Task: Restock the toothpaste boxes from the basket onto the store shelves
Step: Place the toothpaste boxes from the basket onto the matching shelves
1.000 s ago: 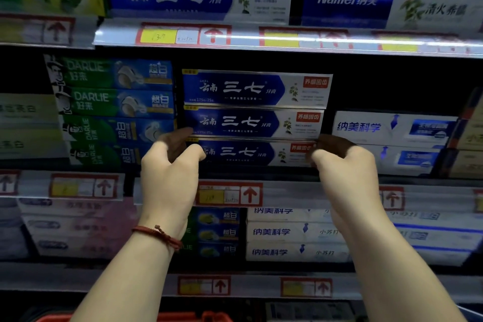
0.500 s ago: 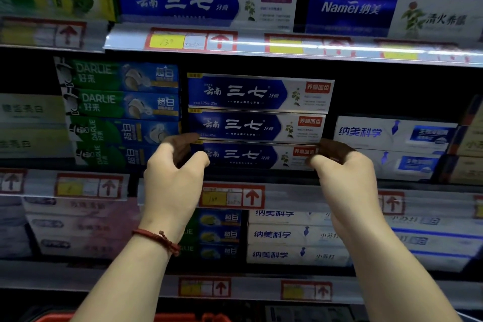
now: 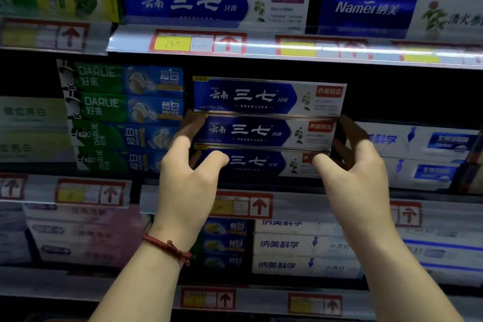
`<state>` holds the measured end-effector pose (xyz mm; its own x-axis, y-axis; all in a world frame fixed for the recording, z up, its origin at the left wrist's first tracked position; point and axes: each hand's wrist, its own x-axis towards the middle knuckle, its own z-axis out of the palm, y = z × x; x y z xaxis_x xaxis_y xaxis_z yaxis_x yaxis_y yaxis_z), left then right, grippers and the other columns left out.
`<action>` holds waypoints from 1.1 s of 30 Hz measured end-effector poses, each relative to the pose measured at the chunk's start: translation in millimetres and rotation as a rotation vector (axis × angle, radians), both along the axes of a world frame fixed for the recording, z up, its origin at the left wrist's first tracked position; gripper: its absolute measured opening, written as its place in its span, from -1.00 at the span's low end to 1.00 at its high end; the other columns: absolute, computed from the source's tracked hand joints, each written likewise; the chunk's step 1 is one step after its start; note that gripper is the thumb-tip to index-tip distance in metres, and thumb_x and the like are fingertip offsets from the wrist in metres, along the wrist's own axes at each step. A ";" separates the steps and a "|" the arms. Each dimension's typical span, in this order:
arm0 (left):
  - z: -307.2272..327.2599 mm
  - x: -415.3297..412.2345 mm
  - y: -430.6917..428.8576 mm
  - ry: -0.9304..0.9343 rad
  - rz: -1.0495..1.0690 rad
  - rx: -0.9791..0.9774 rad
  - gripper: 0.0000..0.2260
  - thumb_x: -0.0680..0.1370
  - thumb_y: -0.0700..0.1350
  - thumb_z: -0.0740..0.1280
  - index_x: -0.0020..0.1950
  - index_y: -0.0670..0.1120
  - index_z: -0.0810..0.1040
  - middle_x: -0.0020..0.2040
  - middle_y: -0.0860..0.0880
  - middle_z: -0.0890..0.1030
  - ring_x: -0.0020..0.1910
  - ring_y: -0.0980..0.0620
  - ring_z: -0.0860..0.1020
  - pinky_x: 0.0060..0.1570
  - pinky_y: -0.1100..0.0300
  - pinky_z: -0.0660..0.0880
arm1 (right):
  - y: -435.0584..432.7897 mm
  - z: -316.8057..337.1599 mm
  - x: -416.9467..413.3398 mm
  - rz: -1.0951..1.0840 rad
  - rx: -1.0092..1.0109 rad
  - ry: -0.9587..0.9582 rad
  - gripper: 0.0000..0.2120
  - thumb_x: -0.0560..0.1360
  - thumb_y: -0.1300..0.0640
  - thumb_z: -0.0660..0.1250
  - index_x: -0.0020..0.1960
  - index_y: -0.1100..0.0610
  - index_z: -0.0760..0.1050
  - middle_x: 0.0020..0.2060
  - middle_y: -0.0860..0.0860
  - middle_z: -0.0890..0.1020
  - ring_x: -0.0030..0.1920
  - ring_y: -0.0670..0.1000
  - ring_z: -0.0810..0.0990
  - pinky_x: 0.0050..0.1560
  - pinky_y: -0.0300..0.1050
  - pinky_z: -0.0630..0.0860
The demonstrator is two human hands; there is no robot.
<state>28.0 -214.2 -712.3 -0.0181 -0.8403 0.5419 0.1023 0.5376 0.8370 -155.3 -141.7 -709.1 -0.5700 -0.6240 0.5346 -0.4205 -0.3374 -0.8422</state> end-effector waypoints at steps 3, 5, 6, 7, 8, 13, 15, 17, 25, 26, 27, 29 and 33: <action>-2.1 -2.2 -4.7 0.024 -0.008 0.004 -0.53 0.55 -0.30 0.35 0.38 0.12 0.49 0.04 0.53 0.55 0.03 0.58 0.48 -0.10 0.62 0.40 | -5.3 -2.5 -2.7 -0.026 -0.040 -0.005 -0.53 0.53 0.23 0.37 0.30 -0.22 0.46 0.01 -0.20 0.66 -0.08 -0.19 0.64 -0.06 -0.10 0.65; -3.2 -2.3 -7.4 0.048 -0.005 -0.004 -0.52 0.54 -0.28 0.37 0.40 0.12 0.50 0.18 0.45 0.51 0.09 0.58 0.46 -0.07 0.61 0.40 | -8.6 -5.0 -3.2 -0.004 -0.057 -0.019 -0.44 0.53 0.26 0.35 0.44 -0.16 0.42 0.06 -0.19 0.67 -0.06 -0.14 0.66 -0.16 -0.23 0.65; -3.6 -1.9 -8.6 0.056 -0.005 -0.004 -0.52 0.54 -0.28 0.37 0.40 0.12 0.51 0.20 0.42 0.51 0.08 0.58 0.46 -0.08 0.61 0.40 | -9.9 -5.9 -3.3 0.007 -0.063 -0.026 -0.40 0.54 0.27 0.35 0.49 -0.16 0.39 0.10 -0.19 0.67 -0.05 -0.16 0.66 -0.19 -0.30 0.62; -3.8 -1.6 -9.2 0.063 -0.008 -0.003 -0.52 0.54 -0.27 0.38 0.39 0.12 0.51 0.20 0.41 0.51 0.06 0.59 0.46 -0.08 0.60 0.41 | -10.9 -6.3 -3.4 0.010 -0.069 -0.029 -0.39 0.54 0.28 0.34 0.50 -0.16 0.38 0.11 -0.19 0.67 -0.04 -0.18 0.66 -0.19 -0.33 0.61; -4.1 -1.2 -9.9 0.073 -0.011 -0.001 -0.52 0.53 -0.24 0.40 0.39 0.13 0.51 0.20 0.38 0.53 0.06 0.59 0.46 -0.06 0.57 0.43 | -11.1 -6.3 -3.4 0.012 -0.074 -0.029 -0.40 0.54 0.28 0.34 0.49 -0.16 0.39 0.10 -0.17 0.68 -0.04 -0.18 0.67 -0.19 -0.33 0.61; -2.9 1.5 -12.6 0.096 -0.028 0.030 -0.49 0.46 -0.13 0.42 0.40 0.14 0.52 0.16 0.38 0.60 0.10 0.53 0.49 0.12 0.35 0.42 | -11.8 -6.9 -4.7 0.007 -0.087 -0.034 -0.48 0.53 0.28 0.35 0.37 -0.17 0.47 0.07 -0.16 0.69 0.00 -0.07 0.68 -0.15 -0.25 0.66; -3.0 1.6 -13.1 0.054 -0.035 0.020 -0.50 0.52 -0.21 0.40 0.42 0.13 0.49 0.07 0.46 0.61 0.07 0.51 0.52 0.03 0.46 0.45 | -11.4 -6.8 -4.6 0.010 -0.088 -0.036 -0.48 0.53 0.30 0.34 0.37 -0.17 0.48 0.05 -0.17 0.70 -0.03 -0.09 0.68 -0.17 -0.28 0.64; -4.9 2.2 -14.5 -0.004 -0.022 0.002 -0.46 0.55 -0.22 0.38 0.50 0.11 0.43 0.25 0.43 0.54 0.18 0.49 0.47 -0.01 0.58 0.42 | -11.1 -7.0 -5.2 0.015 -0.093 -0.037 -0.47 0.53 0.30 0.34 0.39 -0.16 0.48 0.03 -0.20 0.70 -0.07 -0.16 0.67 -0.19 -0.32 0.62; -6.8 6.0 -18.6 -0.197 0.050 -0.061 -0.35 0.57 -0.19 0.38 0.59 0.14 0.25 0.56 0.28 0.22 0.50 0.31 0.23 0.22 0.52 0.33 | -9.7 -7.6 -3.8 0.036 -0.080 -0.032 -0.49 0.53 0.28 0.35 0.32 -0.25 0.47 0.05 -0.19 0.68 -0.06 -0.13 0.67 -0.23 -0.33 0.58; -7.0 6.4 -19.6 -0.201 0.054 -0.062 -0.36 0.57 -0.19 0.39 0.59 0.13 0.25 0.56 0.27 0.22 0.50 0.30 0.23 0.23 0.50 0.33 | -9.5 -7.6 -3.8 0.035 -0.080 -0.031 -0.49 0.53 0.28 0.35 0.27 -0.28 0.47 0.04 -0.19 0.68 -0.04 -0.09 0.68 -0.24 -0.33 0.59; -7.2 6.6 -20.3 -0.200 0.057 -0.059 -0.36 0.57 -0.19 0.38 0.59 0.12 0.26 0.56 0.27 0.23 0.49 0.31 0.23 0.19 0.56 0.32 | -9.8 -7.9 -3.7 0.029 -0.080 -0.026 -0.49 0.53 0.28 0.35 0.25 -0.30 0.47 0.05 -0.19 0.68 -0.02 -0.08 0.68 -0.22 -0.34 0.59; -7.4 5.7 -20.5 -0.196 0.057 -0.054 -0.37 0.56 -0.19 0.38 0.59 0.12 0.28 0.55 0.29 0.23 0.47 0.36 0.22 0.09 0.68 0.28 | -10.4 -8.4 -4.3 0.014 -0.080 -0.016 -0.47 0.53 0.28 0.35 0.33 -0.25 0.46 0.09 -0.19 0.68 0.00 -0.15 0.67 -0.14 -0.29 0.62; -7.7 3.1 -19.8 -0.201 0.055 -0.068 -0.38 0.56 -0.19 0.39 0.57 0.15 0.30 0.55 0.29 0.21 0.49 0.33 0.21 0.37 0.34 0.35 | -11.8 -9.1 -5.1 0.007 -0.081 -0.004 -0.41 0.54 0.30 0.34 0.46 -0.16 0.42 0.16 -0.18 0.67 0.07 -0.18 0.66 -0.07 -0.27 0.61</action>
<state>31.1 -234.1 -720.0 -0.0870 -0.8045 0.5876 -0.0940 0.5938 0.7991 -160.4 -153.4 -718.3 -0.5682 -0.5825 0.5813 -0.4144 -0.4077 -0.8137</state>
